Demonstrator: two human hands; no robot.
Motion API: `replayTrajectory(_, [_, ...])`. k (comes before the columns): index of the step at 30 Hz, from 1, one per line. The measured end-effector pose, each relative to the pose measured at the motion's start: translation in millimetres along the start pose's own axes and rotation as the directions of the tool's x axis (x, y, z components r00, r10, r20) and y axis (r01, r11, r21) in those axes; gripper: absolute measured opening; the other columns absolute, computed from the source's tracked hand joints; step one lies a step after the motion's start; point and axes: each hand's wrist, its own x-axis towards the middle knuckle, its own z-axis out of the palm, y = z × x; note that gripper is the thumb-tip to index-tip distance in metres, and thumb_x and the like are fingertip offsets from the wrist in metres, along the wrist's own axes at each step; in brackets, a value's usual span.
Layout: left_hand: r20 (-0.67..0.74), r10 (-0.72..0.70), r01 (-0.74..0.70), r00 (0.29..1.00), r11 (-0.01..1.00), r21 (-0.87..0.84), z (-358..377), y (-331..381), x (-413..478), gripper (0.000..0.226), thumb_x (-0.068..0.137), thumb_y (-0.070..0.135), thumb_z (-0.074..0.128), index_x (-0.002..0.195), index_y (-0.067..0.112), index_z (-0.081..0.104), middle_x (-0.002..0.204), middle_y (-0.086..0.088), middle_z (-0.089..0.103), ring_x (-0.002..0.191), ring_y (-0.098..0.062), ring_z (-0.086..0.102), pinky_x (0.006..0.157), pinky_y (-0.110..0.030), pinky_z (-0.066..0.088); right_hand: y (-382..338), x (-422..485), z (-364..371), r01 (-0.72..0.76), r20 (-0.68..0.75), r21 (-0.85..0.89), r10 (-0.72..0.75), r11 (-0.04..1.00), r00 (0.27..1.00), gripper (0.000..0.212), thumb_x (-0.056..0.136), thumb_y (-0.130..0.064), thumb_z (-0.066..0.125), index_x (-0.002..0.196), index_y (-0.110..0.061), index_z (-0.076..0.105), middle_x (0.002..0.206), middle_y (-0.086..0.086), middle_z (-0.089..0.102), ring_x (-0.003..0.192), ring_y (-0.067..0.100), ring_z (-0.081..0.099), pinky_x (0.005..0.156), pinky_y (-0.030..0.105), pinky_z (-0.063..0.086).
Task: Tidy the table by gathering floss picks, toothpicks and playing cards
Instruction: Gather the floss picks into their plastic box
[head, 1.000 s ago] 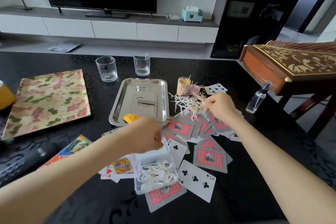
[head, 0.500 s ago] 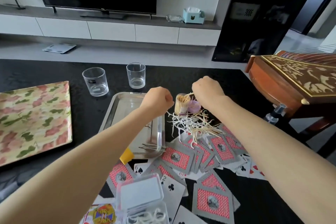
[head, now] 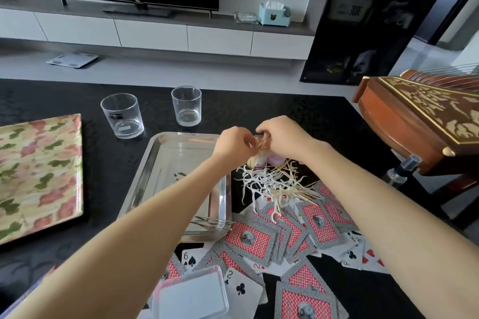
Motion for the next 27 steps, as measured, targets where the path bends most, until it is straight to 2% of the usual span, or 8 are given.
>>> replayTrajectory(3, [-0.068, 0.009, -0.01, 0.998, 1.0, -0.013, -3.6, 0.3, -13.6, 0.011, 0.082, 0.014, 0.065, 0.091, 0.011, 0.07, 0.088, -0.004, 0.069, 0.076, -0.017, 0.058, 0.073, -0.03, 0.052, 16.1, -19.2, 0.3, -0.045, -0.196, 0.204, 0.086, 0.978, 0.977, 0.03, 0.087, -0.002, 0.058, 0.114, -0.011, 0.066, 0.102, 0.004, 0.066, 0.089, 0.018, 0.061, 0.084, 0.033, 0.052])
replayTrajectory(6, [0.001, 0.075, -0.075, 0.997, 0.988, 0.135, -2.2, -1.5, -32.6, 0.012, 0.085, 0.017, 0.062, 0.088, 0.009, 0.07, 0.088, -0.006, 0.07, 0.08, -0.022, 0.063, 0.073, -0.033, 0.053, 33.3, -45.8, 15.5, -0.081, 0.001, 0.079, 0.081, 0.994, 0.997, 0.022, 0.09, -0.021, 0.06, 0.106, -0.01, 0.07, 0.108, -0.005, 0.065, 0.088, 0.011, 0.062, 0.079, 0.022, 0.049])
replayTrajectory(8, [0.083, 0.078, -0.095, 0.993, 0.97, 0.222, 3.4, -3.1, -43.8, 0.015, 0.088, 0.018, 0.059, 0.091, 0.009, 0.07, 0.094, -0.006, 0.068, 0.082, -0.022, 0.062, 0.071, -0.029, 0.049, 41.5, -58.4, 32.0, -0.125, 0.146, -0.047, 0.131, 0.991, 0.981, 0.034, 0.087, -0.029, 0.065, 0.119, -0.017, 0.064, 0.119, -0.001, 0.063, 0.109, 0.017, 0.056, 0.091, 0.028, 0.046])
replayTrajectory(10, [0.135, 0.065, -0.1, 0.989, 0.956, 0.277, 11.8, -2.5, -50.3, 0.017, 0.091, 0.02, 0.057, 0.099, 0.01, 0.068, 0.101, -0.006, 0.063, 0.084, -0.02, 0.058, 0.07, -0.024, 0.043, 45.9, -64.9, 44.9, -0.138, 0.123, -0.112, 0.151, 0.984, 0.981, 0.044, 0.085, -0.04, 0.064, 0.126, -0.024, 0.059, 0.121, 0.001, 0.06, 0.12, 0.021, 0.047, 0.097, 0.034, 0.041])
replayTrajectory(13, [0.145, 0.025, -0.073, 0.989, 0.94, 0.334, 23.3, 0.0, -51.7, 0.023, 0.092, 0.018, 0.055, 0.113, 0.01, 0.062, 0.109, -0.008, 0.059, 0.091, -0.021, 0.056, 0.072, -0.024, 0.04, 42.9, -66.3, 60.5, -0.151, 0.029, -0.073, 0.153, 0.986, 0.988, 0.047, 0.084, -0.052, 0.057, 0.124, -0.026, 0.061, 0.116, 0.001, 0.061, 0.118, 0.024, 0.045, 0.097, 0.035, 0.041])
replayTrajectory(18, [0.144, -0.045, -0.023, 0.988, 0.898, 0.439, 34.2, 2.3, -48.5, 0.023, 0.092, 0.01, 0.055, 0.114, 0.004, 0.056, 0.111, -0.013, 0.059, 0.099, -0.027, 0.057, 0.074, -0.029, 0.044, 35.0, -68.9, 73.5, -0.167, -0.085, -0.005, 0.166, 0.986, 0.982, 0.033, 0.087, -0.038, 0.062, 0.116, -0.023, 0.067, 0.111, -0.002, 0.065, 0.11, 0.02, 0.05, 0.088, 0.03, 0.044])
replayTrajectory(24, [0.223, -0.048, -0.036, 0.974, 0.933, 0.359, 42.4, 3.2, -50.3, 0.027, 0.087, 0.012, 0.062, 0.114, 0.011, 0.06, 0.115, -0.009, 0.06, 0.101, -0.026, 0.058, 0.078, -0.028, 0.045, 39.0, -83.8, 71.9, -0.254, -0.003, 0.083, 0.255, 0.964, 0.967, 0.026, 0.085, -0.036, 0.064, 0.106, -0.02, 0.067, 0.099, 0.001, 0.068, 0.085, 0.016, 0.06, 0.066, 0.027, 0.049])
replayTrajectory(27, [0.291, -0.038, -0.054, 0.956, 0.952, 0.302, 44.0, 5.6, -56.3, 0.027, 0.085, 0.015, 0.066, 0.111, 0.012, 0.062, 0.112, -0.006, 0.064, 0.1, -0.024, 0.059, 0.076, -0.027, 0.044, 40.4, -90.0, 68.4, -0.272, 0.026, 0.07, 0.271, 0.96, 0.962, 0.019, 0.084, -0.029, 0.065, 0.1, -0.02, 0.067, 0.097, -0.001, 0.069, 0.086, 0.016, 0.062, 0.064, 0.026, 0.048])
